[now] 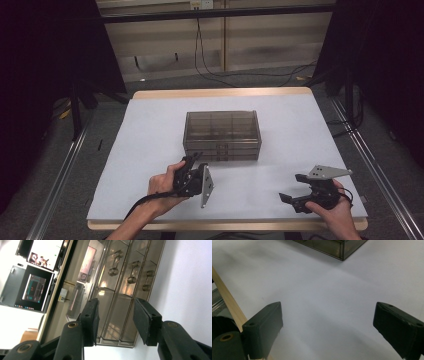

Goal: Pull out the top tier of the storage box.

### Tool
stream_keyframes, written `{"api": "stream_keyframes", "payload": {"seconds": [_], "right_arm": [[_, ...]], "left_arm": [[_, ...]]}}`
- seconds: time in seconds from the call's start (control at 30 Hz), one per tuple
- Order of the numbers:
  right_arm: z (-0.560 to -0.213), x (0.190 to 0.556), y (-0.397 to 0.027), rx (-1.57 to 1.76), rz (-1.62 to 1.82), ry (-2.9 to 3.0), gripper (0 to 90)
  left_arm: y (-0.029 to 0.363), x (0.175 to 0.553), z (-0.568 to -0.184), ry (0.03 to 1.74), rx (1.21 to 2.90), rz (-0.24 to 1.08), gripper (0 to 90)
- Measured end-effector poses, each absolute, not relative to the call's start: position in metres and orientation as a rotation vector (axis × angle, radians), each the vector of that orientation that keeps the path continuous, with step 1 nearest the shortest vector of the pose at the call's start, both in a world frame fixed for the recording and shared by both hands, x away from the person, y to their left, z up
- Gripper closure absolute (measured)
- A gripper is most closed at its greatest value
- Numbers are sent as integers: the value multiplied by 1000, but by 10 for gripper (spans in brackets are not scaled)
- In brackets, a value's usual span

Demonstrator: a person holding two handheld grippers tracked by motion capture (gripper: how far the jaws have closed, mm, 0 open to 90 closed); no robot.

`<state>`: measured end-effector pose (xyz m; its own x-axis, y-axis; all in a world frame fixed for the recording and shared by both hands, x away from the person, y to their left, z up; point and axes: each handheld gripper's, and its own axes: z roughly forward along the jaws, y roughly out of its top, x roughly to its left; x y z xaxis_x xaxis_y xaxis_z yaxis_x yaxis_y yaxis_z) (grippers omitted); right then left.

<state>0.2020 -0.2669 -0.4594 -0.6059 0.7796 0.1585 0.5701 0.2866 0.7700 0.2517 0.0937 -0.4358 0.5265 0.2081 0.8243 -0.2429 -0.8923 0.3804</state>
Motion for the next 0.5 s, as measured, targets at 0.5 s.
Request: {"api": "stream_keyframes", "payload": {"seconds": [0.5], "right_arm": [[-460,202,-267,1239,1221,2310,90]], "left_arm": [[81,253,-443,-121,2307,1511,614]]}}
